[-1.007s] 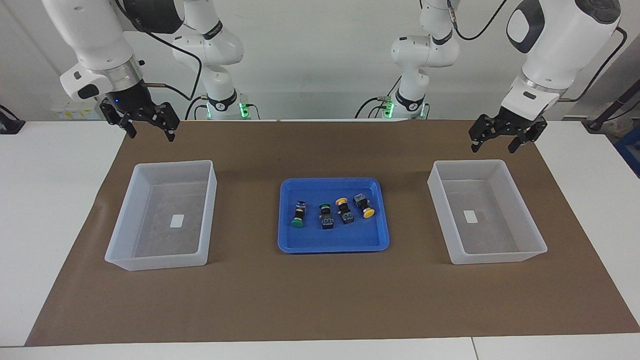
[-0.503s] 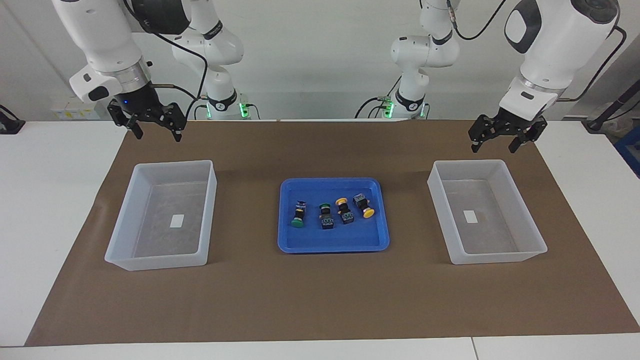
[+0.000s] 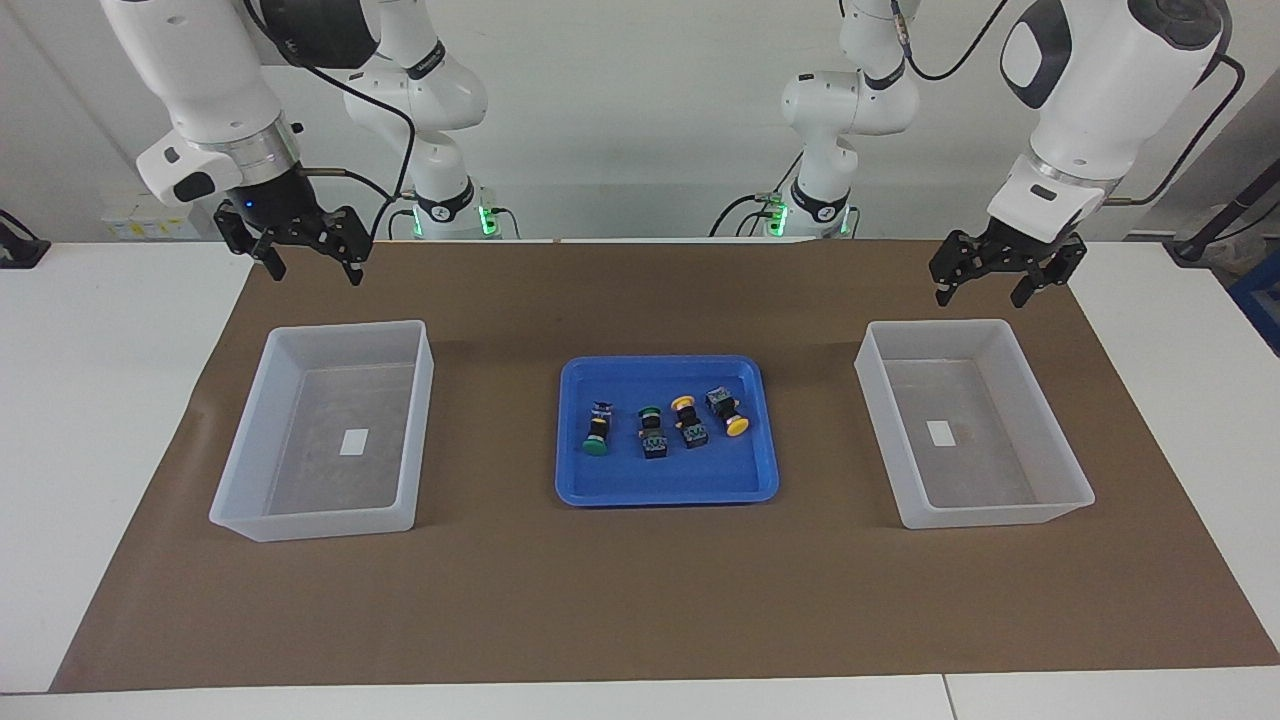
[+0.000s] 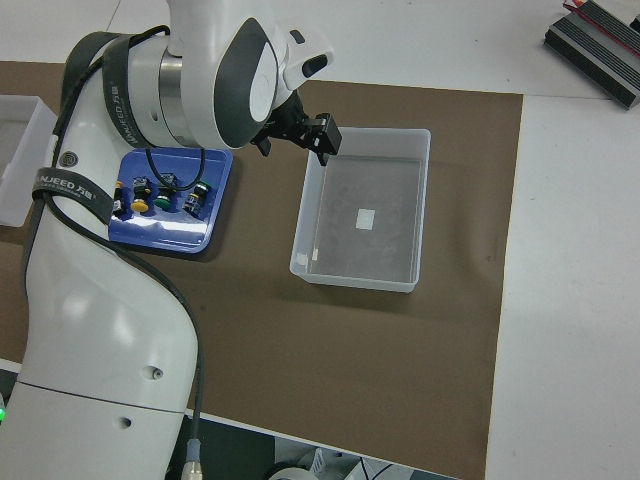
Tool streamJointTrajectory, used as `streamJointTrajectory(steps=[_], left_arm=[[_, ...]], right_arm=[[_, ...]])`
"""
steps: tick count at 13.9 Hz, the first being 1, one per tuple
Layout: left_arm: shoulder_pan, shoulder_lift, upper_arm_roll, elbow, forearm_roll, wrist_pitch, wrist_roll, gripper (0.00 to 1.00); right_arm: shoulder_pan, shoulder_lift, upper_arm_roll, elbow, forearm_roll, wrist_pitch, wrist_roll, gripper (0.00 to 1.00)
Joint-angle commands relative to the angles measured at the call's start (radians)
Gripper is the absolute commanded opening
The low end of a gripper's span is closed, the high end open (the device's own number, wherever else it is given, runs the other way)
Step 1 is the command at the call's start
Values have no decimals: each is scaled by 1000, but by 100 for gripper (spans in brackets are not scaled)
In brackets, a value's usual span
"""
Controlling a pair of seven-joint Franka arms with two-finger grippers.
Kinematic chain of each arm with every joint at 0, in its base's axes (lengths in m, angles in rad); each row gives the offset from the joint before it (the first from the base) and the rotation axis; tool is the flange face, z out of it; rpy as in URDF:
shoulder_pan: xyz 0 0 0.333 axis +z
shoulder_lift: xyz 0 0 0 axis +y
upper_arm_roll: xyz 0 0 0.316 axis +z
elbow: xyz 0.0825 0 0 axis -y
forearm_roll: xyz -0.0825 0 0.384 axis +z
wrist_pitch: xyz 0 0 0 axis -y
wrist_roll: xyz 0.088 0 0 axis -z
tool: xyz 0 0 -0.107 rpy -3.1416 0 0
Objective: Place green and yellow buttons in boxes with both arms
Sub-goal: 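Move the left and right grippers from rest toward the blue tray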
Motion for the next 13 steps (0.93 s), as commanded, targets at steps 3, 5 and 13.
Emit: streamJointTrajectory(steps=[3,5,13], left_arm=[[-90,14,7,-28,9,37,-159,100],[-117,34,4,-30,9,62,-220,100],[-239,84,4,-204,-39,370,-473,100]], right_arm=[[-6,7,5,1,19,34,-8,100],[-4,9,5,-2,19,47,-6,100],[33,32,10,-23,17,132,72,100]])
